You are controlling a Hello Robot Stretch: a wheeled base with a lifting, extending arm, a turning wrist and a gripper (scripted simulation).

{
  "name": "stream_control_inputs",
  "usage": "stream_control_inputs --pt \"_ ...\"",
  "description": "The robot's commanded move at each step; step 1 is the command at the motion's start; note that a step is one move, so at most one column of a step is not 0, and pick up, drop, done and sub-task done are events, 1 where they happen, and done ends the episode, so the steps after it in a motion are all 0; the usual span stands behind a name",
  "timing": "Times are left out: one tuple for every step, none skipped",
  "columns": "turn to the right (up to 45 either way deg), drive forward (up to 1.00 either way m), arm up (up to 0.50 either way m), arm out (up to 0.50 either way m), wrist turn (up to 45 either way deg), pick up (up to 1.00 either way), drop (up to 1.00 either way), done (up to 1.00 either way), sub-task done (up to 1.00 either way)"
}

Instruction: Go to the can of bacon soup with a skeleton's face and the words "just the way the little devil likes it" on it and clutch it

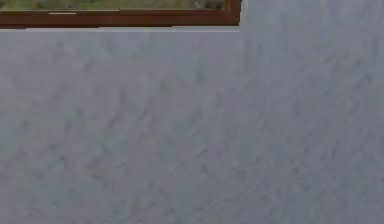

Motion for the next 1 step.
stream_control_inputs --pt "-45.0 0.00 0.00 0.00 0.0 0.00 0.00 0.00 0.00"
